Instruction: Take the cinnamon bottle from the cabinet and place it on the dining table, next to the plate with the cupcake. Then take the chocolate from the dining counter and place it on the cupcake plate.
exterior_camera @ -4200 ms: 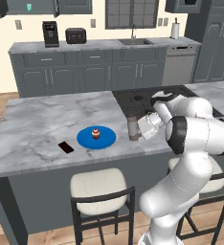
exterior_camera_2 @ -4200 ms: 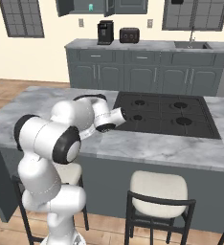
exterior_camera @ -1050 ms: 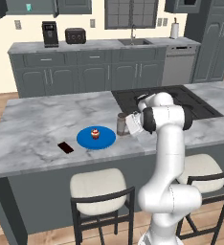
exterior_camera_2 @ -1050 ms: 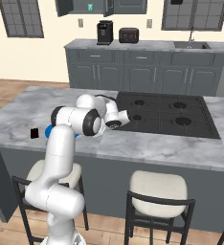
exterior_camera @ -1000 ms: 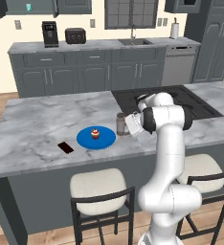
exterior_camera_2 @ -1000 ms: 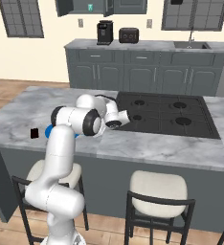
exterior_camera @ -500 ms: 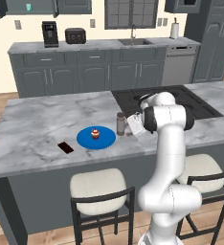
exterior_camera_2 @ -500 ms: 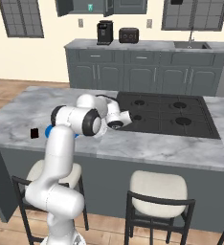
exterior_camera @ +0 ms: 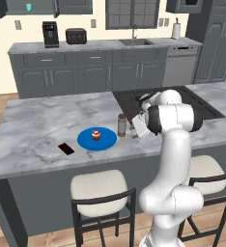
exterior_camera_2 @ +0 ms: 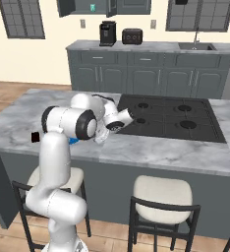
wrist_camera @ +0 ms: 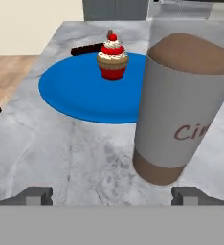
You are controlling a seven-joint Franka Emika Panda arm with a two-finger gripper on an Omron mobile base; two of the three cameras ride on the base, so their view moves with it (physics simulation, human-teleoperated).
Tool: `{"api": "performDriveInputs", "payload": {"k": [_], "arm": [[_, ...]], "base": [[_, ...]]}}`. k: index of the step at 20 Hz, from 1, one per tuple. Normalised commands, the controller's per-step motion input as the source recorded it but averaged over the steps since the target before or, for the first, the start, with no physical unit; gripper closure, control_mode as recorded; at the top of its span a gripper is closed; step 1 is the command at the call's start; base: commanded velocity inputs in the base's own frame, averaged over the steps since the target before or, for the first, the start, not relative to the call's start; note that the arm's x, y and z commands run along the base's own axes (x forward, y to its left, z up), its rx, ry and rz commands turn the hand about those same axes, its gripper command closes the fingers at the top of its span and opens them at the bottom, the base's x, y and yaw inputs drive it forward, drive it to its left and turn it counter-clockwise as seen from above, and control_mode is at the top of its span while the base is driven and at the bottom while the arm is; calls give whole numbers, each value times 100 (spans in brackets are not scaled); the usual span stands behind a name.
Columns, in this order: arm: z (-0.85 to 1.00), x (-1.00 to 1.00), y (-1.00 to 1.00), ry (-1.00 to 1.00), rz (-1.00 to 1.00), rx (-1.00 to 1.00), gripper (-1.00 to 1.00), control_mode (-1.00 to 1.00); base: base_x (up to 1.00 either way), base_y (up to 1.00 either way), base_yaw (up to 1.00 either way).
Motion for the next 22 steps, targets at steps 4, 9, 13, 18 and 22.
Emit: {"api": "performDriveInputs", "payload": {"k": [4, 9, 13, 18, 22], "arm": [[22, -53, 0, -11, -19, -26, -100, -100], [22, -52, 7, 0, -22, -22, -100, -100], [25, -44, 21, 16, -26, -3, -100, -100], [36, -23, 48, 23, -24, 0, -100, -100], [33, -12, 60, 19, -24, 0, -100, -100]], "base": [[0, 0, 0], [0, 0, 0], [0, 0, 0], [0, 0, 0], [0, 0, 0]]}}
